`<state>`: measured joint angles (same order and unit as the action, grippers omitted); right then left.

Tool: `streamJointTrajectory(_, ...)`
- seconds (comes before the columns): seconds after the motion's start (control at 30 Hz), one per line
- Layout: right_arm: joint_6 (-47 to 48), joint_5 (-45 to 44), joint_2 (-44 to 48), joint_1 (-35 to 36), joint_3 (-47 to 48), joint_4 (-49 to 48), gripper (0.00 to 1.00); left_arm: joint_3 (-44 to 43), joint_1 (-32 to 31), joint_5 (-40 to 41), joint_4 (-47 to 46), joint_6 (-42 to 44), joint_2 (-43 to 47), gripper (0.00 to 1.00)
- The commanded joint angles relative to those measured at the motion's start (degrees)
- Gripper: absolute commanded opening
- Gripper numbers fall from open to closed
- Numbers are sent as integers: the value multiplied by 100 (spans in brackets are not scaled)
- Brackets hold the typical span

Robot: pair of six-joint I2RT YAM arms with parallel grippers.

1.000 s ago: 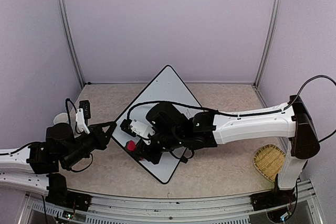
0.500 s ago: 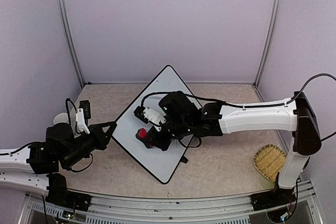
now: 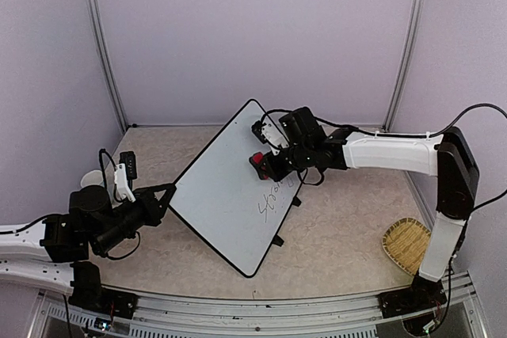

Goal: Erase the whiteboard
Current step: Erase the whiteboard at the center of the board.

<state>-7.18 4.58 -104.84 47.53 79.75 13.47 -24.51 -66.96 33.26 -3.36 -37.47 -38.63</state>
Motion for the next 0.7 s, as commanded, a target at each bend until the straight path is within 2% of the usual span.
streamJointTrajectory(0.0, -64, -548, -262, -164, 139, 80, 20, 120, -165, -981, 476, 353, 22, 0)
streamJointTrajectory(0.2, 215, -376, 254, 6, -433, -306, 20, 133, -162, -916, 471, 353, 10, 0)
streamJointTrajectory(0.4, 611, -1109, 562, 634, -808, 19, 20, 62, -167, -719, 588, 229, -97, 0)
streamJointTrajectory(0.67, 614, -1706, 610, 1171, -928, 334, 20, 53, -168, -674, 541, 169, -147, 0)
